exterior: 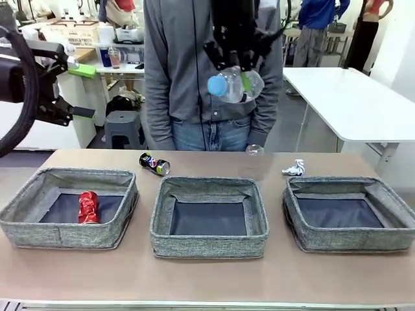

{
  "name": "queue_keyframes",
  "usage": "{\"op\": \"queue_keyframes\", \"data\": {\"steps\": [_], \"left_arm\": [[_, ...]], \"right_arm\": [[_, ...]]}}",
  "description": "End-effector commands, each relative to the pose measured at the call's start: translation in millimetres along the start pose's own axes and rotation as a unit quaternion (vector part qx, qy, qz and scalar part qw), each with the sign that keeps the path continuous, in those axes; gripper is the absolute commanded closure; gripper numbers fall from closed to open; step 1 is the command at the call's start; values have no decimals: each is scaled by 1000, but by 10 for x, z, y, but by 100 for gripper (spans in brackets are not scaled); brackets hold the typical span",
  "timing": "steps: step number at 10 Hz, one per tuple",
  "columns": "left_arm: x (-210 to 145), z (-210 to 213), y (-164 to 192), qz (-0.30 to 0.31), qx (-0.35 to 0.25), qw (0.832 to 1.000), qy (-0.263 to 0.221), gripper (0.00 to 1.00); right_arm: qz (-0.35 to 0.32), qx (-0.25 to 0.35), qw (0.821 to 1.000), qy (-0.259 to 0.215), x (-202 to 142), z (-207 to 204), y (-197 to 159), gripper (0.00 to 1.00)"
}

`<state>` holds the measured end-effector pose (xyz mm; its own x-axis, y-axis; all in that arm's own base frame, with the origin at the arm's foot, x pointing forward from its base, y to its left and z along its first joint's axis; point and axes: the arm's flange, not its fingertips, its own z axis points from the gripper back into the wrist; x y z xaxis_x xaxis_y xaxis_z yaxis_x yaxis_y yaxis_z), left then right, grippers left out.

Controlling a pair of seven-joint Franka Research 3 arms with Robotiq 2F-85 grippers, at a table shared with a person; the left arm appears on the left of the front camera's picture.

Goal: Sort the waste into the appropriate baskets.
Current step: Pick up the waste item pointed out by the person.

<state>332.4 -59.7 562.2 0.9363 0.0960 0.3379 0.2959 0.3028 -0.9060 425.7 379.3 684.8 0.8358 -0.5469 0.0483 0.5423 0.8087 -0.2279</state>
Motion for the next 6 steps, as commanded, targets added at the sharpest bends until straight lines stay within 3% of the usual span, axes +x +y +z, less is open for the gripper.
{"op": "queue_keyframes", "data": {"steps": [1, 3, 6], "left_arm": [[-1, 8, -35, 5, -4, 1000, 0, 0], [-1, 8, -35, 5, -4, 1000, 0, 0], [-1, 8, -35, 5, -4, 1000, 0, 0]], "right_arm": [[47, -3, 997, -60, -60, 511, 159, 78], [125, 19, 988, -91, -152, 766, 0, 78], [221, 67, 968, -96, -193, 1014, -246, 78]]}}
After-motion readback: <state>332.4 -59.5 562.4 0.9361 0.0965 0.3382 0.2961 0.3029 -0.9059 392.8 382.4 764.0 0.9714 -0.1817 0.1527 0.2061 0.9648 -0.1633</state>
